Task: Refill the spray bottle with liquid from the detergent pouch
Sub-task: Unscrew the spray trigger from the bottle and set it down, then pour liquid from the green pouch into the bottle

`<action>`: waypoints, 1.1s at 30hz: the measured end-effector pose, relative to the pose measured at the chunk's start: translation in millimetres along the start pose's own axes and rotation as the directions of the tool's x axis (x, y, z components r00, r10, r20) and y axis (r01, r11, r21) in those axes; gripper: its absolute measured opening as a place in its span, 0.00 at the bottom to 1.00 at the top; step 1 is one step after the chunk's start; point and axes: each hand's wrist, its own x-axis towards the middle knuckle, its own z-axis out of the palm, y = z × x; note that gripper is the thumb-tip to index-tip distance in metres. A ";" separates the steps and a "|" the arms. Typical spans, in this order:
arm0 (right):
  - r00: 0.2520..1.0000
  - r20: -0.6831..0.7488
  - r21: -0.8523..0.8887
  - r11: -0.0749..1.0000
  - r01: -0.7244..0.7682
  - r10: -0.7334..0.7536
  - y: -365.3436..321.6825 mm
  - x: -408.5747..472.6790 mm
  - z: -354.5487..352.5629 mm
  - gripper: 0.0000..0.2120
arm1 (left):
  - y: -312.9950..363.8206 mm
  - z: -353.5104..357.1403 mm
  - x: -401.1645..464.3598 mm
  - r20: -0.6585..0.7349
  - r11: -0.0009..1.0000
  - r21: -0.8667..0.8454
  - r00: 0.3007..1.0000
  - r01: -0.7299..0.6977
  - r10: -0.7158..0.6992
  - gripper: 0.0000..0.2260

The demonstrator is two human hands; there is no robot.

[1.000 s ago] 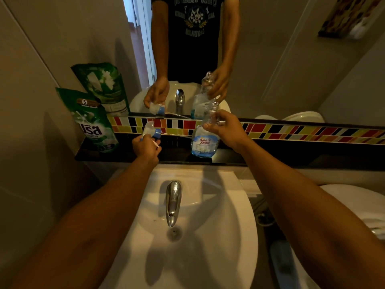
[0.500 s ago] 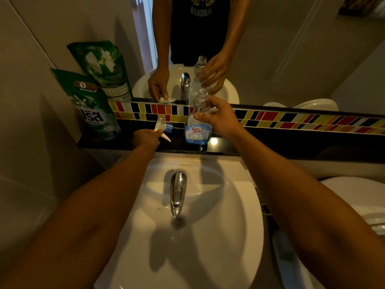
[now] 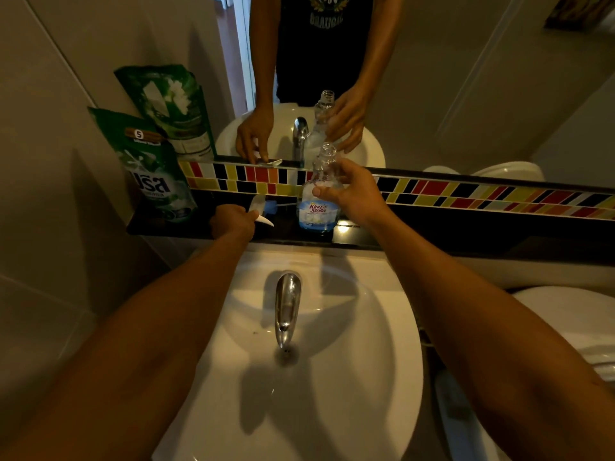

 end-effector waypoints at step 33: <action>0.964 -0.023 -0.442 0.868 0.227 -0.264 -63.1 -89.0 92.4 0.23 | 3.9 -203.3 -104.4 -0.066 0.724 0.528 0.829 -0.443 0.555 0.21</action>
